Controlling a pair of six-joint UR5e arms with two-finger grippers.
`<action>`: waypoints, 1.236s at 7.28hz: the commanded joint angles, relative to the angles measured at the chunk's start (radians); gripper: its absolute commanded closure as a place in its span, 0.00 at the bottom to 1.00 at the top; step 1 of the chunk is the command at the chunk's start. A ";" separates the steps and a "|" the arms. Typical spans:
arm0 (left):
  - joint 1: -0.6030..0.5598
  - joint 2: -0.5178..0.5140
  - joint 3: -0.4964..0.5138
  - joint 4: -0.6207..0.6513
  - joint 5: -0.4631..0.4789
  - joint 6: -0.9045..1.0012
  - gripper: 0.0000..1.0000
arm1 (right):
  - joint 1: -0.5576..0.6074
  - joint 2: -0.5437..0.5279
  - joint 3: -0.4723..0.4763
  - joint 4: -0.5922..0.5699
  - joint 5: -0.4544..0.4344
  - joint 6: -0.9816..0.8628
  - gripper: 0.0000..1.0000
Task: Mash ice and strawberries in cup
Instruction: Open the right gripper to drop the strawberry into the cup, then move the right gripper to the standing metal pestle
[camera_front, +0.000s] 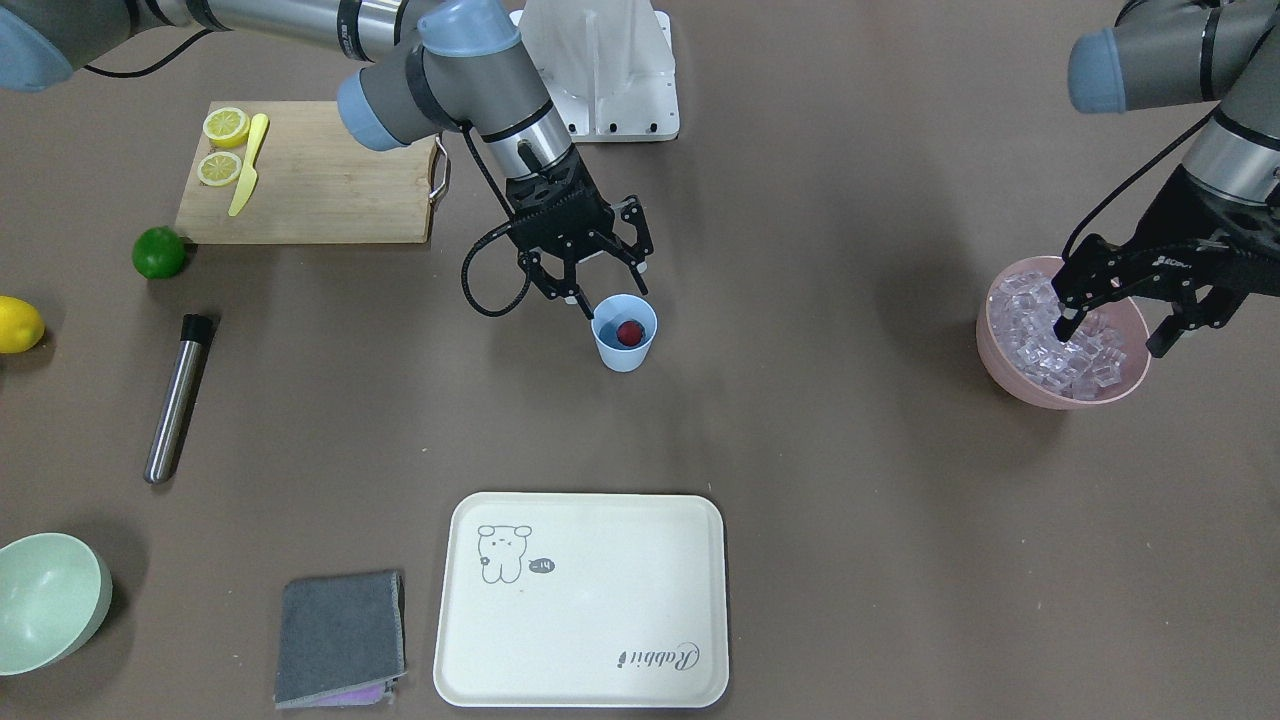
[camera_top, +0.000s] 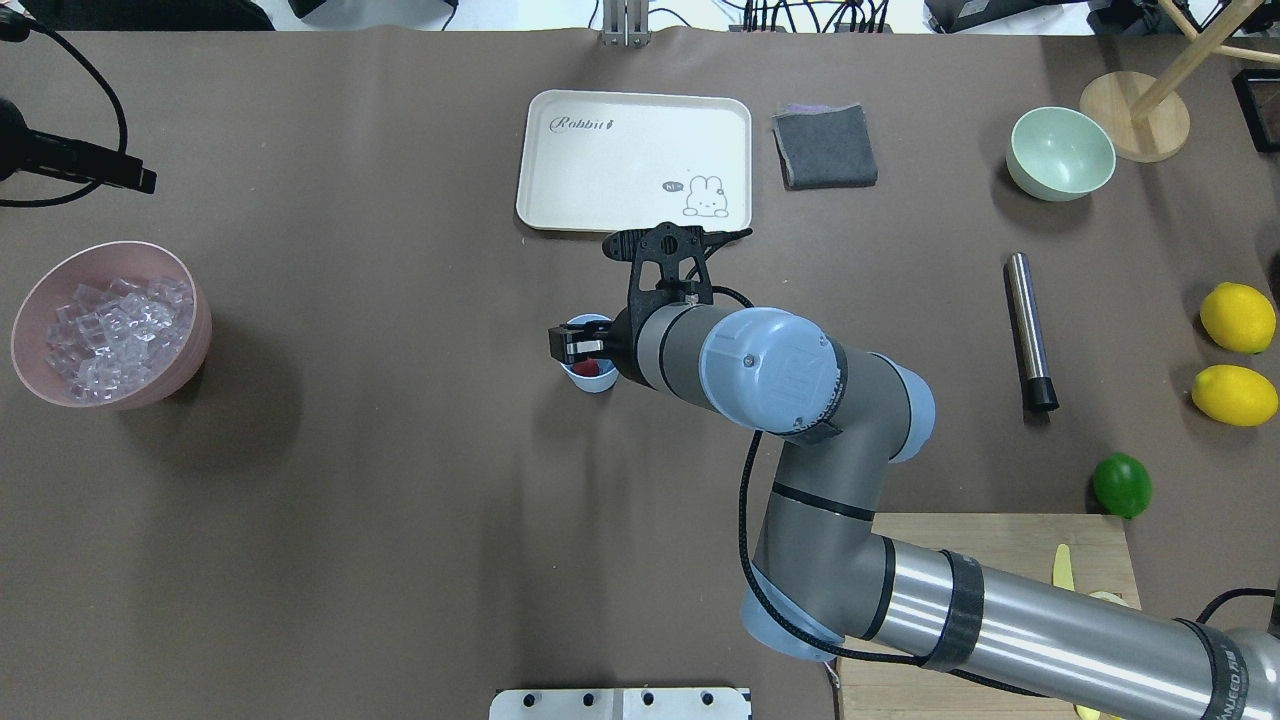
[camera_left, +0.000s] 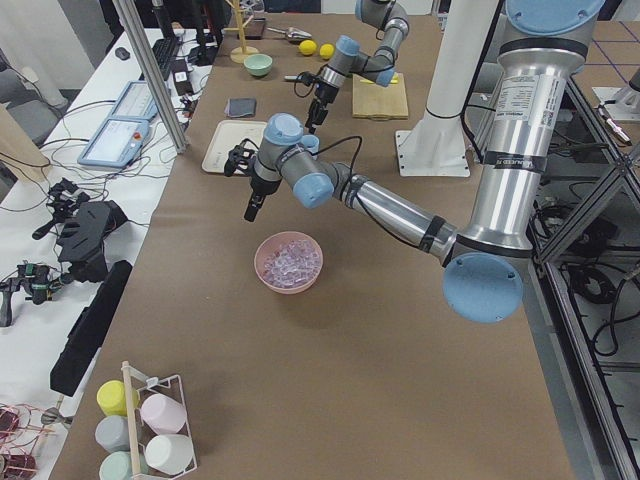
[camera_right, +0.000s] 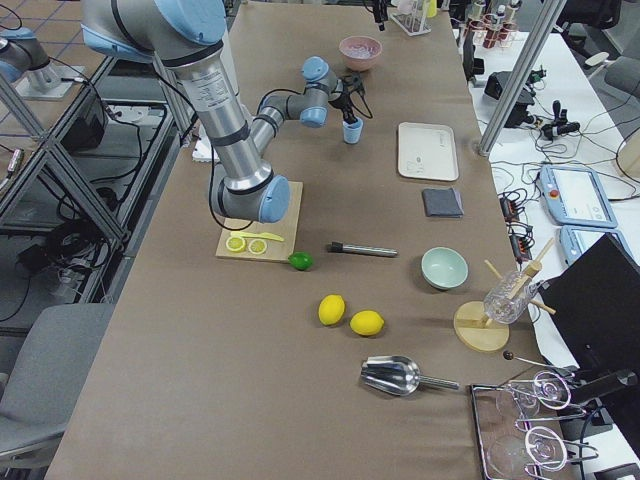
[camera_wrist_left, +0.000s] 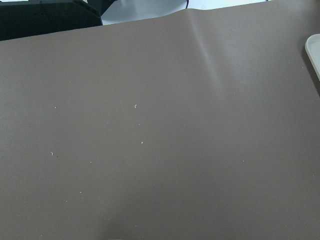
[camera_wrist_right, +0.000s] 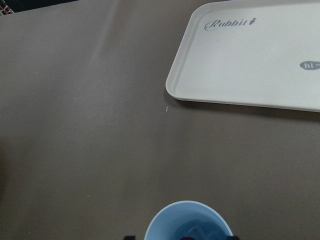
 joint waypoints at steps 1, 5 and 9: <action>0.004 -0.007 -0.001 0.000 0.000 -0.001 0.02 | 0.049 -0.081 0.069 -0.012 0.025 0.002 0.00; 0.009 -0.020 -0.011 -0.020 -0.002 -0.001 0.02 | 0.495 -0.268 0.196 -0.409 0.545 -0.111 0.00; 0.070 -0.037 0.002 -0.031 0.014 0.007 0.02 | 0.586 -0.318 -0.059 -0.393 0.599 -0.371 0.00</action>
